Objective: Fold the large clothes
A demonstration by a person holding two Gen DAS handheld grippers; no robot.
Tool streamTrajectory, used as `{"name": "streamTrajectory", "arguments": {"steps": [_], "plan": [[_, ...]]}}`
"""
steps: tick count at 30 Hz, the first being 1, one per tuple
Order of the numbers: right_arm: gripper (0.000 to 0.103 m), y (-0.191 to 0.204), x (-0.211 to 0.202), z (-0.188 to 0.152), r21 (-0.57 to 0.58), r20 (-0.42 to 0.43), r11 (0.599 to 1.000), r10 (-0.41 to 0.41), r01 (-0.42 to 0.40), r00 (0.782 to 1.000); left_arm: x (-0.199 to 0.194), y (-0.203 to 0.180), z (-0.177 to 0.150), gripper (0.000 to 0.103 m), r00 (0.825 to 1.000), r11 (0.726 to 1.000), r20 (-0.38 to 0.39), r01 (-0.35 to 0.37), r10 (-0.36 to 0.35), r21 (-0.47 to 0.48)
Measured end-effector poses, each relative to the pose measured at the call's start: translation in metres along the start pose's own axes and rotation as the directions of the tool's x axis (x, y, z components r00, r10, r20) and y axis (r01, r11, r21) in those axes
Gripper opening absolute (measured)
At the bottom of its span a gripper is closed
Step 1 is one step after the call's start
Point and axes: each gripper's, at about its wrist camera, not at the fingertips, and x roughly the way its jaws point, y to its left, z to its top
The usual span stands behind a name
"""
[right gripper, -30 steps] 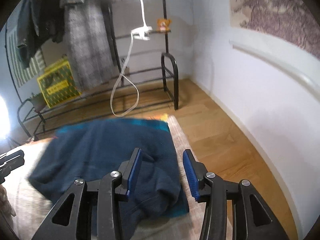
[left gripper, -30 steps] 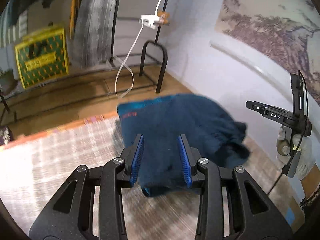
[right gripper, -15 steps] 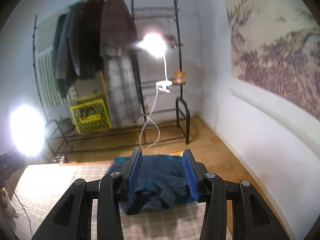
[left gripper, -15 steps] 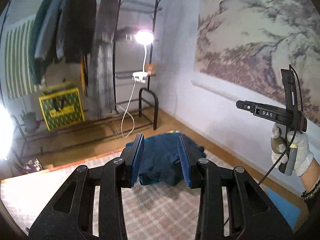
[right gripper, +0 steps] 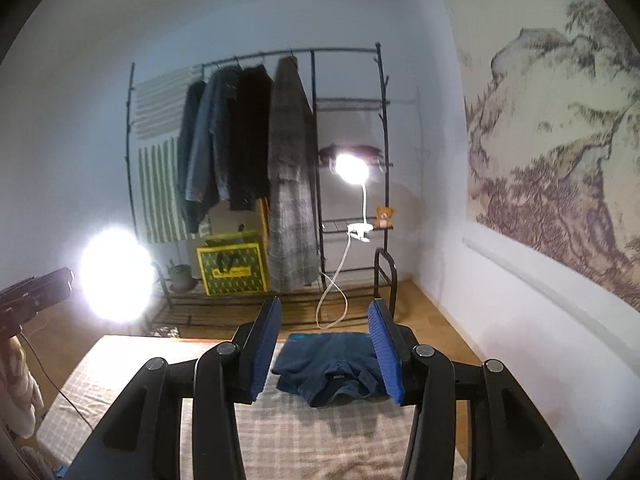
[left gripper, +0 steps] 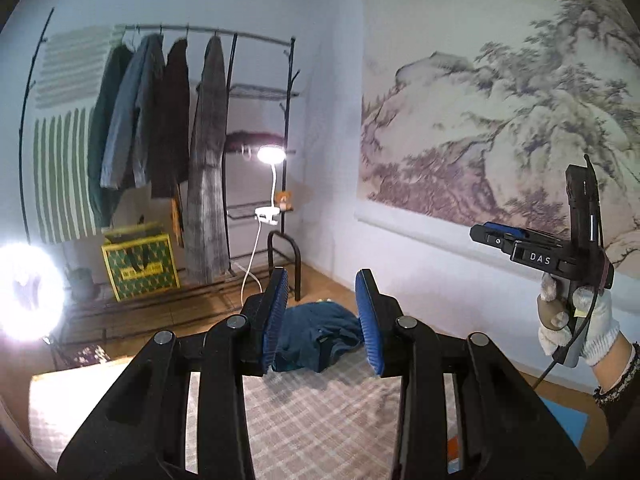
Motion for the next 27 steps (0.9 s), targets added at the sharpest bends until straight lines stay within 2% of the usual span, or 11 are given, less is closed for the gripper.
{"name": "streamTrajectory", "arguments": {"steps": [8, 14, 20, 24, 27], "plan": [[0.048, 0.026, -0.067, 0.01, -0.023, 0.059, 1.0, 0.008, -0.007, 0.998, -0.082, -0.021, 0.011, 0.034, 0.997, 0.999, 0.075, -0.002, 0.0, 0.035], [0.048, 0.043, -0.084, 0.007, -0.035, 0.064, 0.999, 0.012, -0.01, 0.998, -0.111, -0.024, 0.005, 0.034, 0.997, 0.999, 0.078, -0.01, 0.006, 0.049], [0.052, 0.068, -0.088, -0.017, -0.051, 0.038, 0.998, -0.034, 0.036, 0.999, -0.119, -0.008, -0.029, 0.037, 1.0, 1.0, 0.03, -0.007, 0.006, 0.023], [0.062, 0.087, -0.084, -0.043, -0.05, 0.016, 0.997, -0.06, 0.061, 0.998, -0.118, 0.007, -0.066, 0.04, 1.0, 1.0, -0.022, -0.019, 0.019, 0.005], [0.076, 0.101, -0.078, -0.063, -0.034, -0.002, 0.996, -0.083, 0.083, 0.997, -0.114, 0.019, -0.091, 0.055, 0.998, 0.999, -0.052, -0.031, 0.031, -0.009]]}}
